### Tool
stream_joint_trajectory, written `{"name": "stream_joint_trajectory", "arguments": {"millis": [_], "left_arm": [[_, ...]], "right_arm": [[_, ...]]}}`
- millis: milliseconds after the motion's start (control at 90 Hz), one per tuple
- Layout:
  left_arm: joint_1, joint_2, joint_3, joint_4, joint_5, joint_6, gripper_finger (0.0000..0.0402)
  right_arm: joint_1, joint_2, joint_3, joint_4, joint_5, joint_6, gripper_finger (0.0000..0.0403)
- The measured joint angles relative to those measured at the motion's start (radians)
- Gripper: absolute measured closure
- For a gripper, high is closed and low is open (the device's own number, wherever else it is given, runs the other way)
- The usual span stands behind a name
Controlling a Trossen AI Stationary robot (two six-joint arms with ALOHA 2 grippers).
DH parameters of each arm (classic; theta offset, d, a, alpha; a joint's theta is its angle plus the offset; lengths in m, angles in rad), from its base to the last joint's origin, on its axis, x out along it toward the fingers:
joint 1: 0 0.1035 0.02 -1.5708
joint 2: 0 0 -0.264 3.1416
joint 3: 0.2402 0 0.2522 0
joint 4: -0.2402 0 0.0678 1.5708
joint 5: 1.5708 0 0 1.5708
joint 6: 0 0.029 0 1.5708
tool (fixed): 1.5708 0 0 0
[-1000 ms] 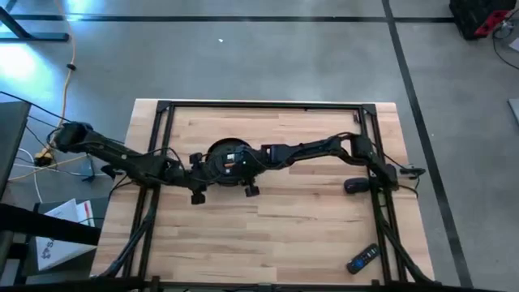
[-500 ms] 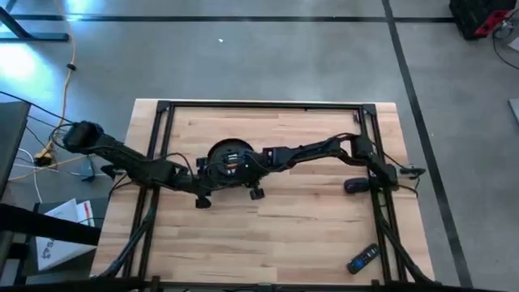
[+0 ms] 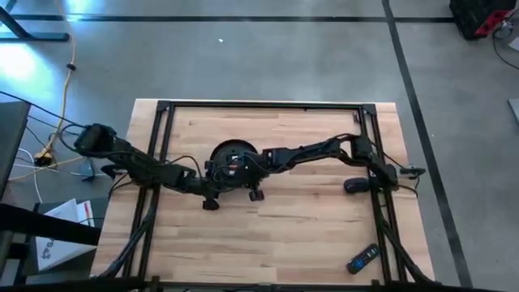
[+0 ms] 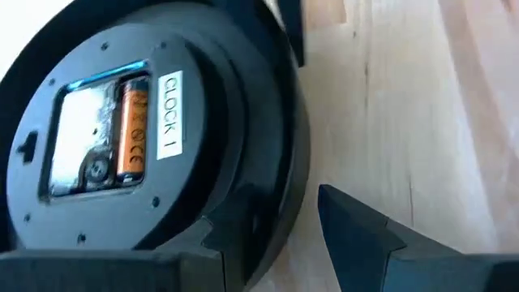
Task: Insert battery
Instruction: Insert the yellow battery into the white-black wall clock
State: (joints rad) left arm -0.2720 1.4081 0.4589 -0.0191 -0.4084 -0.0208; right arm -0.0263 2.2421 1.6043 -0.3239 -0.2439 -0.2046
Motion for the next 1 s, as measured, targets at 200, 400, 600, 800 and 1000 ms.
{"name": "stream_joint_trajectory", "arguments": {"millis": [200, 400, 600, 800, 1000], "left_arm": [[0.004, 0.008, -0.001, 0.049, 0.054, 0.090, 0.0280], [0.030, 0.007, 0.003, 0.019, 0.093, 0.072, 0.0332], [0.059, 0.007, 0.006, -0.023, 0.127, 0.022, 0.0394], [0.063, -0.017, 0.020, -0.145, 0.122, -0.076, 0.0401], [0.063, -0.079, 0.053, -0.367, 0.066, -0.255, 0.0401]], "right_arm": [[0.008, 0.000, 0.000, 0.000, 0.018, 0.024, 0.0403], [0.009, 0.000, 0.000, 0.002, 0.027, 0.020, 0.0403], [0.007, -0.022, 0.036, -0.034, 0.056, 0.013, 0.0382], [0.015, -0.121, 0.064, -0.139, 0.173, -0.026, 0.0341], [0.012, -0.211, 0.029, -0.226, 0.271, -0.035, 0.0327]]}}
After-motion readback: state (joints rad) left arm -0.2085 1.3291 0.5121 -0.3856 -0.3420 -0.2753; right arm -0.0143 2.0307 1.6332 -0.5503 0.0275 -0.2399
